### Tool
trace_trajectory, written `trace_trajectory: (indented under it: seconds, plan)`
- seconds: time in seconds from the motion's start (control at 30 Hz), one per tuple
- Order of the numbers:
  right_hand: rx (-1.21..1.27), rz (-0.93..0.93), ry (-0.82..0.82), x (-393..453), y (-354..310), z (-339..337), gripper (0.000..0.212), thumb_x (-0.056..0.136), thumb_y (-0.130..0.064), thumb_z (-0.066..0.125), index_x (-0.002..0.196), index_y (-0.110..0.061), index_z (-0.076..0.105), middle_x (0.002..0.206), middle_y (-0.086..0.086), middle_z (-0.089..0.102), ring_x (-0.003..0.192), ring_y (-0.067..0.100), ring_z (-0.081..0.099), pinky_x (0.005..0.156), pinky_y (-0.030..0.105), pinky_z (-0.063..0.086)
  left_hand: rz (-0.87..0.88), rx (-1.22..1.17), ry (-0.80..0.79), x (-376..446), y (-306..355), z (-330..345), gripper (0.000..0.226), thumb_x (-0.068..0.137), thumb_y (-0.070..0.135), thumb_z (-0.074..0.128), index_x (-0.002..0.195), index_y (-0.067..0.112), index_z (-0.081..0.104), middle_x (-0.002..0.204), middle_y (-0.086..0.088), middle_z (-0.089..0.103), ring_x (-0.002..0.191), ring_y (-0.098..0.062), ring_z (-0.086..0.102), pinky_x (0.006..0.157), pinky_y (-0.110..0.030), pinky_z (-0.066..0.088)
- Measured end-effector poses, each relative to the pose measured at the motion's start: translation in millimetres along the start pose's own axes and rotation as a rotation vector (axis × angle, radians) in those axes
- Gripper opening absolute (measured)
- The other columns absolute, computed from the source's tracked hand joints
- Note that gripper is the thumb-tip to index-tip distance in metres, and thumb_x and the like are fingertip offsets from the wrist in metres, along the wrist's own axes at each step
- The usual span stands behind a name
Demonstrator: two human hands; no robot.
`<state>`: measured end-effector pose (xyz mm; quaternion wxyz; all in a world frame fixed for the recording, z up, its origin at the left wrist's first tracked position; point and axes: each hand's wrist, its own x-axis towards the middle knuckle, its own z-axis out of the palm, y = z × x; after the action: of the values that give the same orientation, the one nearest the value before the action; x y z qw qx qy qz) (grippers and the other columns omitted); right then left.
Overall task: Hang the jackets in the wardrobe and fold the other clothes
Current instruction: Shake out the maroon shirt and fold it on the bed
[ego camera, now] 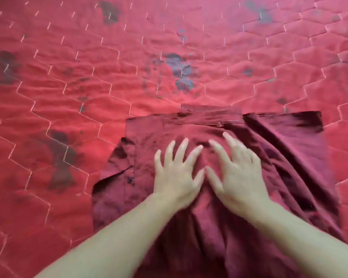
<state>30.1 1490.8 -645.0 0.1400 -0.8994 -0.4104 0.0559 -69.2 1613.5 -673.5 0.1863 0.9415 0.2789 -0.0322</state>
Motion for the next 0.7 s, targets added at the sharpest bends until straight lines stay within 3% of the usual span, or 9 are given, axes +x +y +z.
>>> trace_trajectory:
  seconds: [0.07,0.13,0.23,0.33,0.43,0.53,0.57,0.63,0.7]
  plan:
    - [-0.084,0.001,-0.161,-26.0,5.1,29.6,0.064,0.087,-0.053,0.034,0.146,-0.029,0.04,0.156,0.01,0.03,0.141,0.032,0.031,0.111,0.054,0.026,0.027,0.116,-0.121,-25.3,-17.2,29.2,0.07,0.083,0.068,0.007,0.149,0.05,-0.006,0.162,0.008,-0.011,0.148,-0.02,-0.014,0.115,-0.05,-0.014]
    - [-0.164,0.019,-0.272,-29.4,24.8,43.4,0.068,0.087,-0.059,0.021,0.15,-0.033,0.03,0.16,0.008,0.021,0.146,0.027,0.022,0.116,0.048,0.015,0.066,0.193,-0.114,-31.0,-36.7,41.9,0.071,0.083,0.072,0.004,0.149,0.048,-0.009,0.162,0.009,-0.014,0.148,-0.019,-0.017,0.115,-0.049,-0.017]
    - [-0.21,-0.039,-0.3,-25.4,43.3,39.8,0.072,0.086,-0.063,0.012,0.152,-0.035,0.02,0.162,0.004,0.013,0.148,0.021,0.013,0.118,0.041,0.006,0.071,0.23,-0.128,-25.7,-39.6,38.4,0.07,0.085,0.071,0.005,0.149,0.047,-0.009,0.162,0.009,-0.014,0.147,-0.019,-0.018,0.114,-0.048,-0.018]
    - [-0.019,0.033,-0.211,-41.2,40.6,19.3,0.07,0.088,-0.06,0.019,0.151,-0.03,0.026,0.16,0.003,0.02,0.148,0.019,0.015,0.119,0.041,0.006,-0.012,0.145,-0.126,-36.9,-18.6,29.1,0.065,0.09,0.066,0.008,0.149,0.048,-0.01,0.162,0.009,-0.014,0.147,-0.018,-0.02,0.115,-0.049,-0.018]
    - [0.068,0.118,-0.063,-94.9,54.5,-3.4,0.066,0.088,-0.054,0.036,0.146,-0.024,0.038,0.155,0.003,0.032,0.145,0.021,0.025,0.117,0.047,0.014,0.089,0.022,-0.075,-72.6,25.6,21.6,0.061,0.091,0.064,0.013,0.15,0.049,0.005,0.163,0.009,0.003,0.149,-0.018,-0.006,0.116,-0.049,-0.011]
    - [-0.022,0.294,-0.129,-168.1,91.0,-19.1,0.064,0.091,-0.053,0.044,0.149,-0.028,0.032,0.159,0.0,0.023,0.147,0.019,0.016,0.117,0.049,0.008,0.279,-0.014,-0.1,-117.3,80.1,33.8,0.057,0.093,0.063,0.025,0.147,0.045,0.026,0.158,0.005,0.029,0.146,-0.024,0.02,0.114,-0.051,0.004]
    - [-0.055,0.389,-0.195,-191.3,105.7,-22.5,0.066,0.092,-0.054,0.044,0.151,-0.031,0.026,0.161,-0.001,0.016,0.148,0.019,0.01,0.117,0.048,0.006,0.299,0.054,-0.166,-129.0,91.9,41.7,0.06,0.092,0.066,0.023,0.148,0.044,0.024,0.159,0.004,0.026,0.147,-0.024,0.017,0.114,-0.051,0.001]
    - [-0.119,0.563,-0.32,-233.6,130.3,-29.5,0.073,0.091,-0.057,0.044,0.153,-0.033,0.014,0.162,0.0,0.005,0.149,0.019,0.004,0.118,0.048,0.008,0.268,0.208,-0.306,-144.5,102.9,59.1,0.066,0.091,0.069,0.018,0.151,0.044,0.005,0.164,0.005,0.002,0.149,-0.021,-0.005,0.113,-0.051,-0.013]
    - [-0.052,0.682,-0.305,-259.2,142.7,-36.4,0.081,0.087,-0.058,0.052,0.153,-0.028,0.017,0.16,0.005,0.016,0.146,0.022,0.015,0.115,0.047,0.019,0.202,0.268,-0.323,-151.8,108.9,70.2,0.07,0.092,0.067,0.021,0.152,0.041,-0.006,0.162,0.005,-0.013,0.148,-0.022,-0.018,0.112,-0.052,-0.018]
